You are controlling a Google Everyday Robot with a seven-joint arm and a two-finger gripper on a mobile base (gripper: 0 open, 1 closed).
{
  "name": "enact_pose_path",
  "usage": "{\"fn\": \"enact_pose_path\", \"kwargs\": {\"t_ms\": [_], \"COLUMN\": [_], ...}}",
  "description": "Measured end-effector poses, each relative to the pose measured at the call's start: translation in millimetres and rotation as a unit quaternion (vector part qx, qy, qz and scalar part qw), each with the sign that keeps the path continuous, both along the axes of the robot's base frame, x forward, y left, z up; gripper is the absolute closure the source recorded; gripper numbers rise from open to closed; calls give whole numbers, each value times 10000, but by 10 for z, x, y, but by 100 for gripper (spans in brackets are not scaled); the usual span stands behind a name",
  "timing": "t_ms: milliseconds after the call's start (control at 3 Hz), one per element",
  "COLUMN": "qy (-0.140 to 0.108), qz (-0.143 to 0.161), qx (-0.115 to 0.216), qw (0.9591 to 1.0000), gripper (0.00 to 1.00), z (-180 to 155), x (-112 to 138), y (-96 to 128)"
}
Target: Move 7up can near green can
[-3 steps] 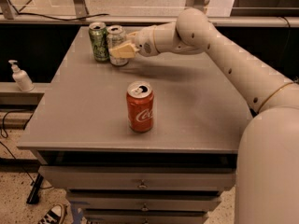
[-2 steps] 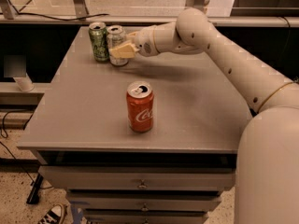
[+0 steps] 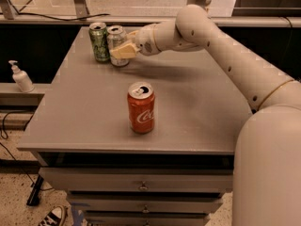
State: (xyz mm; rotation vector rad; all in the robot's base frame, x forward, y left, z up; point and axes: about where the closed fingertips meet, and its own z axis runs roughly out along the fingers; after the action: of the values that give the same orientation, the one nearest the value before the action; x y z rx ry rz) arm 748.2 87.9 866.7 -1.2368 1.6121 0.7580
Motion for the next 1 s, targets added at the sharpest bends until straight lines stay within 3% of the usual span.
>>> {"fn": "enact_pose_path", "kwargs": {"t_ms": [333, 667, 1000], "qy": [-182, -308, -432], "qz": [100, 150, 105], "qx": [-213, -354, -457], "qw": [9996, 9988, 9980], "gripper": [13, 0, 0], "z": [24, 67, 156], "x": [3, -3, -12], "y": [0, -36, -142]}}
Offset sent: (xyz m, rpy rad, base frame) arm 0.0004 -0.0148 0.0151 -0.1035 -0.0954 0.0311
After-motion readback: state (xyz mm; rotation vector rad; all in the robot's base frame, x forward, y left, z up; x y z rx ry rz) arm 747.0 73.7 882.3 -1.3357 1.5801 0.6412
